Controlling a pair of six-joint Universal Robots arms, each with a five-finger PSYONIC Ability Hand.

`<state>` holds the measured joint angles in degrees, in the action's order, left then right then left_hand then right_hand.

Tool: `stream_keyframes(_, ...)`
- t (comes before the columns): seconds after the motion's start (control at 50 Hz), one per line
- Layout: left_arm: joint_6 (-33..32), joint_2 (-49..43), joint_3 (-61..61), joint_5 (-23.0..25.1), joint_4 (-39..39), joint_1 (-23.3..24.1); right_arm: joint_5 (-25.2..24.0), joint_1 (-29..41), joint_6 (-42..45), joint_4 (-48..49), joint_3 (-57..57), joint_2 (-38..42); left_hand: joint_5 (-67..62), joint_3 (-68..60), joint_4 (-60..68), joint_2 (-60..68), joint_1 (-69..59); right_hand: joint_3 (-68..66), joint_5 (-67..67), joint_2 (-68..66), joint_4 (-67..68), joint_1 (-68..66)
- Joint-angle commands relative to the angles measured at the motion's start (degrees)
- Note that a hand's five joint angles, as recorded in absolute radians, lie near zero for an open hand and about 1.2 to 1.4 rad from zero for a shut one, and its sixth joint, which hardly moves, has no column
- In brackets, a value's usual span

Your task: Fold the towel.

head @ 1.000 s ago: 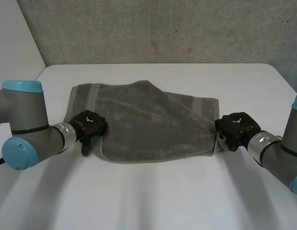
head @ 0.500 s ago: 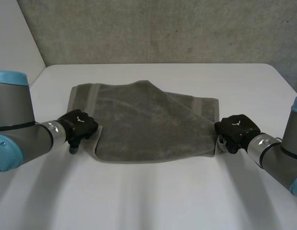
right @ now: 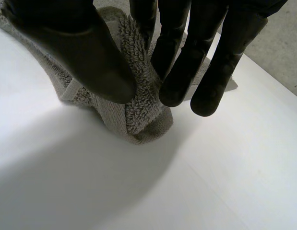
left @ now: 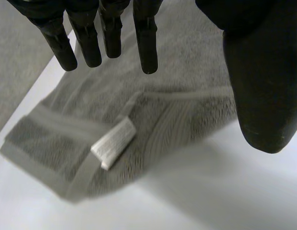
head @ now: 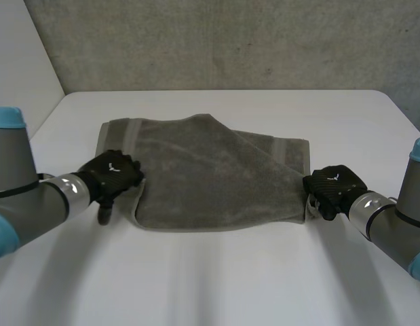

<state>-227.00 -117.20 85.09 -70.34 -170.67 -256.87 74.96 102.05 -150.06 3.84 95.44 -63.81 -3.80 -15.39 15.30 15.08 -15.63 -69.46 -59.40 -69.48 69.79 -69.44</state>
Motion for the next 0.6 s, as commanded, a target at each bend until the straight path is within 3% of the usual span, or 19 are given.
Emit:
stream_keyframes(0.02,-0.10,-5.22,-4.13,-0.06,-2.39,3.38,0.01,0.08,1.09,0.02,0.10,0.17,2.74,4.33,-4.24,-4.02,4.57,0.84,0.78,0.86,-1.17,0.82)
stream_keyframes(0.32,-3.71,-12.61,-11.17,-1.03,1.30,4.18,0.01,0.61,1.79,0.20,0.10,0.70,2.91,4.50,-4.41,-4.19,4.74,1.34,1.28,1.36,-1.67,1.33)
stream_keyframes(0.48,-8.19,-12.35,-11.35,-7.34,6.57,3.83,0.10,0.78,1.79,0.38,0.10,0.88,1.24,2.82,-2.74,-2.52,3.07,1.34,1.28,1.36,-1.67,1.33)
stream_keyframes(0.6,-8.72,-10.68,-10.38,-9.29,7.81,3.04,0.10,0.78,1.79,0.38,0.19,0.70,-0.45,1.13,-1.05,-0.83,1.38,1.34,1.28,1.36,-1.67,1.33)
